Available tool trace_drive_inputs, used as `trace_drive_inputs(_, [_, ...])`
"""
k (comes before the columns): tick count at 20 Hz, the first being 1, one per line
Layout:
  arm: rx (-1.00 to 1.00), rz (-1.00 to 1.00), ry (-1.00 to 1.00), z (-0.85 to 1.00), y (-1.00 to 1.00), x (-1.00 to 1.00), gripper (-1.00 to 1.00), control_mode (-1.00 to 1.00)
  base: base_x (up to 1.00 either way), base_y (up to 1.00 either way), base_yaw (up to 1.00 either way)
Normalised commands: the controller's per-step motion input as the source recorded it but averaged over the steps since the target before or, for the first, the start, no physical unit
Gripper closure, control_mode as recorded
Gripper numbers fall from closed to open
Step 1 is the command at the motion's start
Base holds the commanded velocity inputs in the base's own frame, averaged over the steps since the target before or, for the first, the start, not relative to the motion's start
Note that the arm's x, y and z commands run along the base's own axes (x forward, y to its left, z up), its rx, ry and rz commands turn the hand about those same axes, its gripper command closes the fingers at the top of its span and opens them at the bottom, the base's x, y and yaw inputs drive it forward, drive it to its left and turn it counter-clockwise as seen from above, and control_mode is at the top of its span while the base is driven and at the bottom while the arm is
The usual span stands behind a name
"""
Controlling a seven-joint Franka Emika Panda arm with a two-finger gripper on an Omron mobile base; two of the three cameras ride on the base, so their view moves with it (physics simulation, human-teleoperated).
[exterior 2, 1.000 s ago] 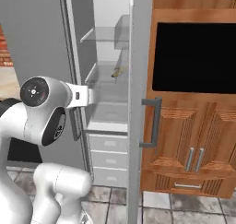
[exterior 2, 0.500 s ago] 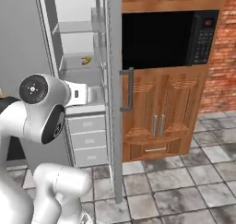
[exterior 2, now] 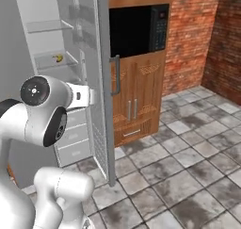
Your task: Retrieve the peach and banana from the fridge and place them into the bowl on the dining table.
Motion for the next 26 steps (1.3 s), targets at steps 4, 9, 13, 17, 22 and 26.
trace_drive_inputs(4, [0.0,0.0,0.0,0.0,0.0,0.0,1.0,1.0,-1.0,0.71,-0.47])
trace_drive_inputs(9, [0.0,0.0,0.0,0.0,0.0,0.0,1.0,1.0,-1.0,0.75,-0.45])
trace_drive_inputs(13, [0.0,0.0,0.0,0.0,0.0,0.0,1.0,1.0,-1.0,0.72,-0.44])
trace_drive_inputs(17, [0.0,0.0,0.0,0.0,0.0,0.0,1.0,1.0,-0.96,0.53,-0.45])
trace_drive_inputs(22, [0.0,0.0,0.0,0.0,0.0,0.0,1.0,1.0,-0.67,0.19,-0.44])
trace_drive_inputs(26, [0.0,0.0,0.0,0.0,0.0,0.0,1.0,1.0,-0.76,0.27,-0.44])
